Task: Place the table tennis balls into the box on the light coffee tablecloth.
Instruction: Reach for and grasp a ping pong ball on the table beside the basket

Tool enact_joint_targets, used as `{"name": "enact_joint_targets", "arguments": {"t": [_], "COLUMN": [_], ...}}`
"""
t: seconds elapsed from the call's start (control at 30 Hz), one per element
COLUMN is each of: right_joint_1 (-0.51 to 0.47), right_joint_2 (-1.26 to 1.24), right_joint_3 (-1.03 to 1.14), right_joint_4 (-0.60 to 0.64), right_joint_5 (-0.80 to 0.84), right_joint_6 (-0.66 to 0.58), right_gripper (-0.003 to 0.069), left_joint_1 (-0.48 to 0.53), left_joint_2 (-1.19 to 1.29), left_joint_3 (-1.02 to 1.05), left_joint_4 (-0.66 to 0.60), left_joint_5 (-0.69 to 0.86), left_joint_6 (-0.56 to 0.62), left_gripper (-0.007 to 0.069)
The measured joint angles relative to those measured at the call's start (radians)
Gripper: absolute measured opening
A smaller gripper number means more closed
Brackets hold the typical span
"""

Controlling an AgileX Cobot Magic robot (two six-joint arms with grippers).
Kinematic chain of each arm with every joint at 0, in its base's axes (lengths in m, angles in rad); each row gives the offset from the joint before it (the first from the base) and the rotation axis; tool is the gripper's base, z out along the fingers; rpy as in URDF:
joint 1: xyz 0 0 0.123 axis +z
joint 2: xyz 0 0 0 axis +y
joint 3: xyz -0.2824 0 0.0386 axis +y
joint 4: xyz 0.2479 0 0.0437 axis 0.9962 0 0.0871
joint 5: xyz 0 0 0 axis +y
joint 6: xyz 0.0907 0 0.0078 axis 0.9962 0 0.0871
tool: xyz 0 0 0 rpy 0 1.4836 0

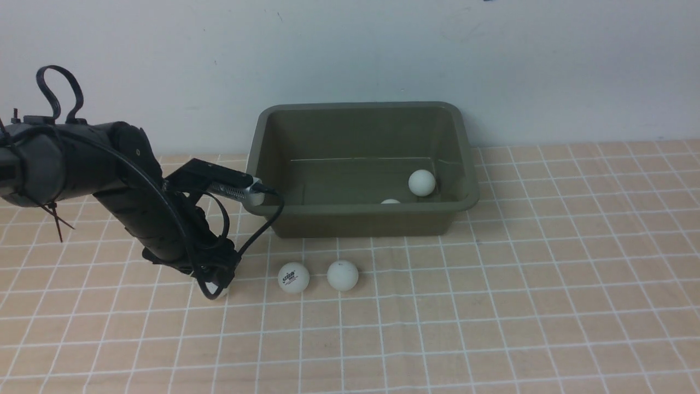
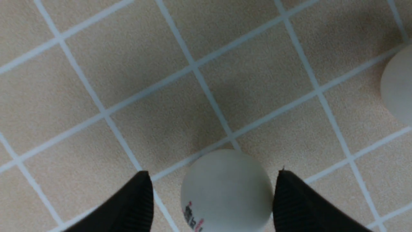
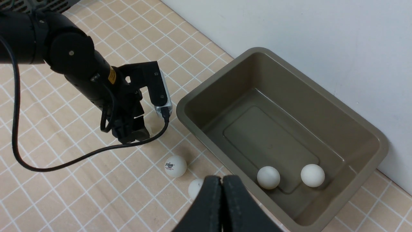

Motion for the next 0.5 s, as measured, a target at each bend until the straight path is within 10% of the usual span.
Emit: {"name": "enact_joint_targets", "arguments": {"t": [0.5], "right_joint_1": [0.0], "right_joint_2": [0.0], "right_joint_3": [0.0], "right_joint_4": [0.0], "right_joint_5": [0.0], "right_joint_6": [-0.007], "right_gripper": [-0.0018], "left_joint_1": [-0.035], "left_joint_2": [-0.017], "left_joint_3": [-0.213], "left_joint_4": [0.004], "left_joint_5": [0.295], "left_joint_6": [0.037], "left_gripper": [0.0304]}}
